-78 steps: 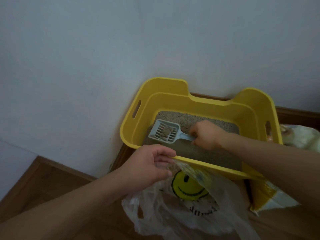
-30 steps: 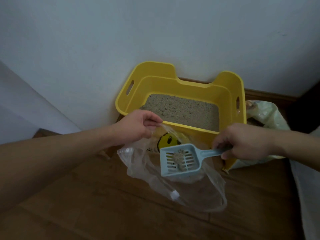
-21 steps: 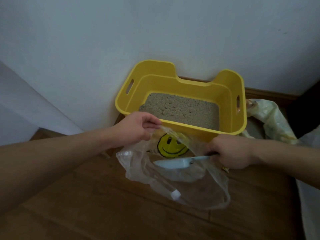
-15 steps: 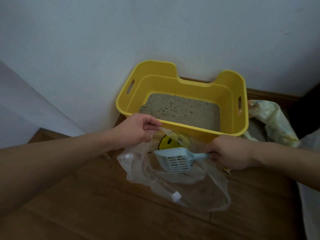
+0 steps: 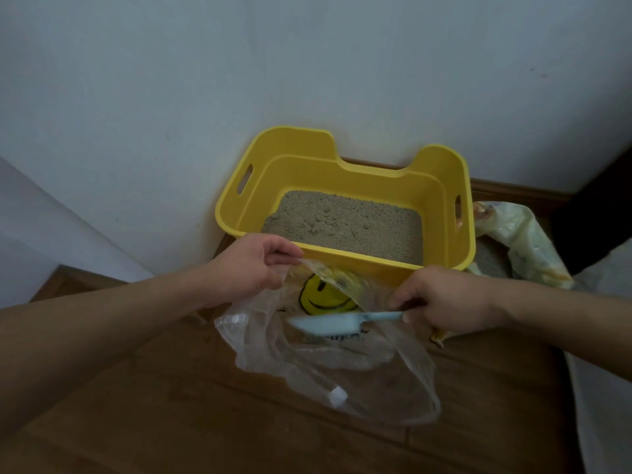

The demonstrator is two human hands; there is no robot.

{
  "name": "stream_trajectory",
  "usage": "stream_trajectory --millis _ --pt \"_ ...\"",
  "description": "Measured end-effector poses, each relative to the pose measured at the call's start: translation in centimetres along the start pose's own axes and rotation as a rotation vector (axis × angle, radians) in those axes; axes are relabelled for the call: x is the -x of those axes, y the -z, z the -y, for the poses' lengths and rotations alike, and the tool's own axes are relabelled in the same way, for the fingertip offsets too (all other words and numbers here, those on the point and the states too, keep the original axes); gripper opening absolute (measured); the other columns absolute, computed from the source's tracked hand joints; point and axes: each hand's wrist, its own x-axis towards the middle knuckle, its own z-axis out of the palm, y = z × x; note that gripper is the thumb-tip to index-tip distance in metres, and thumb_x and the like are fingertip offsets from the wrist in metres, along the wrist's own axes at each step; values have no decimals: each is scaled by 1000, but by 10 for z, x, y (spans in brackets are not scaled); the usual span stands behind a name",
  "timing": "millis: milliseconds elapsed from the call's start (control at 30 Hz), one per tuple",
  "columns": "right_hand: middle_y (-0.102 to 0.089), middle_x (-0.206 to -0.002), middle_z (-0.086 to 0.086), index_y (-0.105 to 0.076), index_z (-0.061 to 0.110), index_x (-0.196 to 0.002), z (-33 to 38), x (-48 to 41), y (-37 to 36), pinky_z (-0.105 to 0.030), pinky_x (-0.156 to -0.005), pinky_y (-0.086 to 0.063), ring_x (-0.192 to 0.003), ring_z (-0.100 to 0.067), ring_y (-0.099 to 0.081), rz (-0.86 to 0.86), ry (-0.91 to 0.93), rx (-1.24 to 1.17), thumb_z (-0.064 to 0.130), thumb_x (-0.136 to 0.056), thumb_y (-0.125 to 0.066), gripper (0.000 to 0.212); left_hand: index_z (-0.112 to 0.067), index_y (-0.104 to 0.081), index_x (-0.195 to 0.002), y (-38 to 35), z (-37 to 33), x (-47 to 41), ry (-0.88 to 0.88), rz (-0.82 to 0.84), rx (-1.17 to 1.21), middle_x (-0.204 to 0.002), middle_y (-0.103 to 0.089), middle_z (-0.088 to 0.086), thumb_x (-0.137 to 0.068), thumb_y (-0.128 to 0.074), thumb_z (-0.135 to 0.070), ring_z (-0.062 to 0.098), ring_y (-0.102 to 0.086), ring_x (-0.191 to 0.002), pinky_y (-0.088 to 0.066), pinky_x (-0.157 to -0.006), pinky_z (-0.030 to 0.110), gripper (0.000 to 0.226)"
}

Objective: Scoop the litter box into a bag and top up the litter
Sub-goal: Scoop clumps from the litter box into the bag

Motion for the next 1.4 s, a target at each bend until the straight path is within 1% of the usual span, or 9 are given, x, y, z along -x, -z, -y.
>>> stream_trajectory --millis 200,367,500,633,767,900,1067,1133,1400 --pt "-74 -91 18 -77 29 -103 0 14 21 -20 -80 -53 -86 5 -65 -30 -8 -111 13 -87 -72 23 -14 -66 -104 0 1 5 10 -19 18 -115 -70 4 -73 -49 35 4 -67 -109 -54 -82 17 60" --pt "-73 -85 17 -76 29 -94 -5 21 54 -25 -79 -55 -81 4 -66 -214 -85 -93 12 -82 -76 21 0 -64 -113 2 3 6 20 -32 47 -118 -70 14 -73 -49 35 16 -66 -115 -53 -99 37 55" --pt "-71 -78 17 -73 32 -86 -11 18 75 -31 -75 -56 -77 -1 -65 -367 -198 -38 16 -79 -78 19 -7 -65 -110 2 3 5 35 -54 68 -114 -72 7 -64 -59 22 12 -66 -113 -57 -86 23 55" --pt "-71 -86 9 -76 25 -100 -21 4 84 -26 -73 -51 -82 -11 -64 -428 -309 64 17 -79 -77 23 -9 -66 -110 4 4 1 25 -59 80 -116 -72 7 -74 -51 33 10 -66 -113 -55 -89 20 58" --pt "-73 -86 -1 -77 20 -97 -32 -19 79 -36 -70 -59 -78 -18 -65 -368 -418 185 13 -81 -65 21 -9 -68 -111 9 -1 -6 -1 -37 102 -113 -74 6 -74 -50 35 13 -67 -112 -56 -89 23 60" --pt "-63 -70 -5 -69 13 -79 -37 -36 80 -29 -53 -48 -61 -18 -57 -263 -487 295 14 -86 -59 13 -5 -66 -112 8 -5 -12 -14 -32 162 -112 -74 10 -67 -56 29 14 -68 -111 -57 -87 24 58" --pt "-53 -65 -1 -49 17 -64 -39 -57 78 -23 -48 -44 -56 -12 -49 -228 -535 407 17 -91 -59 29 -3 -66 -111 9 -2 -17 -28 -36 226 -110 -75 10 -54 -57 14 18 -69 -109 -57 -83 23 60" --pt "-53 -68 0 -50 16 -67 -42 -68 75 -24 -51 -44 -59 -12 -50 -215 -542 415 18 -91 -60 26 -2 -66 -111 9 -1 -19 -35 -39 238 -110 -75 11 -54 -57 14 19 -70 -108 -58 -79 23 60" --pt "-55 -71 1 -50 20 -68 -52 -108 66 -27 -65 -56 -70 -15 -60 -207 -502 355 21 -92 -62 27 -2 -66 -113 12 0 -18 -42 -30 254 -112 -74 13 -59 -58 18 21 -69 -110 -56 -92 32 57"
